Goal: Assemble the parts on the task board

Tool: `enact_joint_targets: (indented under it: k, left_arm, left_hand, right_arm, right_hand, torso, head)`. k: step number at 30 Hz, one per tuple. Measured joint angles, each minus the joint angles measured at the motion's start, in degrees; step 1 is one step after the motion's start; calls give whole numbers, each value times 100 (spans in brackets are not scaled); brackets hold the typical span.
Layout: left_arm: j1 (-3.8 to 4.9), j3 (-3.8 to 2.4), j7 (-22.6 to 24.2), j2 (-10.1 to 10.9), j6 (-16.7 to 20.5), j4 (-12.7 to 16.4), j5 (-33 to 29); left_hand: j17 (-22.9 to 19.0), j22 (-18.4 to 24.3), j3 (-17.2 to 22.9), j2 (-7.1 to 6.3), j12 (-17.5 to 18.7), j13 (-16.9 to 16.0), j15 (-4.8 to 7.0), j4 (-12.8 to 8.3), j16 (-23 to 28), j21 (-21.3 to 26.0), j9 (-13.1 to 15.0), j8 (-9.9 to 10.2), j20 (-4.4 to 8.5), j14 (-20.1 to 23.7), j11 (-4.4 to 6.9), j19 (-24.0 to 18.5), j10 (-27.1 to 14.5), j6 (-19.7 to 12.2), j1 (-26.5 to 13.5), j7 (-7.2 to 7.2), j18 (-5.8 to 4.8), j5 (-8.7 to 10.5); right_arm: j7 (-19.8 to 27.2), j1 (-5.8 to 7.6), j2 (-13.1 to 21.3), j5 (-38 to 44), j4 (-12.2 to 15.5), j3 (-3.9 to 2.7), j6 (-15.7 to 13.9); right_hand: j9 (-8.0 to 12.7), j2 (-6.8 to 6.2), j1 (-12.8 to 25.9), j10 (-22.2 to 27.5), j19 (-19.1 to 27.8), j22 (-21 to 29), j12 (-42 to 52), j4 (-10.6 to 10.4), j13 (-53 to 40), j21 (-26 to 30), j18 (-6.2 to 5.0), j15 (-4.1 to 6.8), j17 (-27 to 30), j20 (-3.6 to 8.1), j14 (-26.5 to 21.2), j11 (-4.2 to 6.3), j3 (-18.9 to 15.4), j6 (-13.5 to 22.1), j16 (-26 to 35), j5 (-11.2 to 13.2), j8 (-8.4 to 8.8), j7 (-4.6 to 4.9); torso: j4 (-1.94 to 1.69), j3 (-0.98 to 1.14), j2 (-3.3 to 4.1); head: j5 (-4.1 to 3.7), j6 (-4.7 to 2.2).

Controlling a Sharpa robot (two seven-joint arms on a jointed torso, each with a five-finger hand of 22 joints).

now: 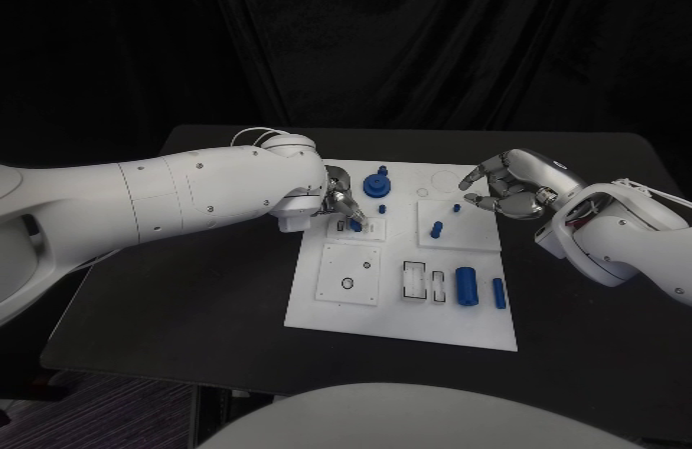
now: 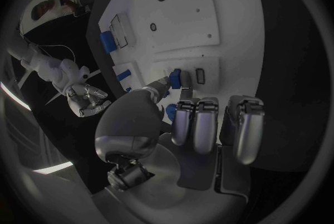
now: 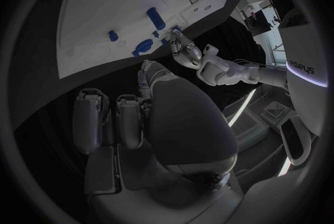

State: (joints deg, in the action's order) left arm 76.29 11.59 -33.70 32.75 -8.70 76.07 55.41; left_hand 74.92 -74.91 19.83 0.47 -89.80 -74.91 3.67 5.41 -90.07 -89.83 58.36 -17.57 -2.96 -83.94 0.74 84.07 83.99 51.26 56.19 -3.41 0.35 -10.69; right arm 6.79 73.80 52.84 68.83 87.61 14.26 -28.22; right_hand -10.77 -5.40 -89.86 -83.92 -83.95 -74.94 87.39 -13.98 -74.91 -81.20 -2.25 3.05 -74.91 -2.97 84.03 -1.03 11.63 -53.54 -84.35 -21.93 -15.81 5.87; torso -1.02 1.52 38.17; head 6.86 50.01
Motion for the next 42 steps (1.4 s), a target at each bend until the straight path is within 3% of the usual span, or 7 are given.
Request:
enact_joint_targets:
  k: [5,13,26,34,38,42]
  left_arm:
    - [0,-6,2,0,-10,3,1]
    - [0,-8,13,4,-20,4,-3]
    - [-6,-1,48,52,36,33,-6]
    - [-33,41,90,278,338,258,-10]
    - [62,56,92,393,491,345,-11]
    - [292,31,91,449,627,367,-10]
  left_hand:
    - [0,0,-280,-7,0,0,-42,229,0,0,-69,204,-28,-1,-38,-16,-2,12,-161,-71,0,171]
    - [0,0,-560,17,0,0,-62,446,0,0,-131,362,-44,-22,-77,1,-4,34,-254,-91,0,346]
    - [0,0,-675,48,0,0,-62,481,0,0,-76,376,-44,-22,-77,1,-4,209,-268,-57,0,346]
    - [0,0,-825,90,0,0,-40,450,0,0,157,159,-44,1,-36,0,-3,340,-19,33,0,53]
    - [0,0,-836,98,0,0,-19,438,0,0,222,154,-21,-21,-2,-23,4,349,88,41,0,-64]
    - [0,0,-852,80,0,0,-16,422,0,0,245,125,-18,-18,2,-20,-1,362,119,54,0,-79]
  right_arm:
    - [-6,0,0,-39,0,0,20]
    - [-14,0,-1,-75,-2,0,47]
    - [-28,-1,5,-94,-4,0,75]
    - [-32,-3,40,-99,1,0,79]
    - [-34,-3,50,-100,1,0,81]
    - [-38,-3,50,-102,1,0,81]
  right_hand:
    - [0,0,0,0,0,0,0,0,0,0,0,0,0,0,0,0,0,0,0,0,0,0]
    - [-1,0,0,0,0,1,-22,0,0,0,0,0,0,0,0,0,0,0,0,0,0,0]
    - [5,0,0,0,0,1,-22,0,0,0,0,0,0,0,0,0,0,0,22,0,0,0]
    - [5,-1,0,0,0,2,-22,-17,0,22,0,0,0,0,0,0,17,0,21,0,0,0]
    - [4,-1,0,0,-20,2,-22,-17,0,22,0,0,0,-20,0,0,17,0,21,0,0,0]
    - [4,-1,0,0,-20,2,-22,-17,0,22,0,0,0,-20,0,0,17,0,21,0,0,0]
  torso:
    - [3,1,0]
    - [3,1,0]
    - [0,1,0]
    - [0,1,2]
    - [0,0,2]
    - [0,0,1]
  head:
    - [4,0]
    - [14,0]
    - [13,0]
    - [-4,0]
    - [-19,0]
    - [-29,0]
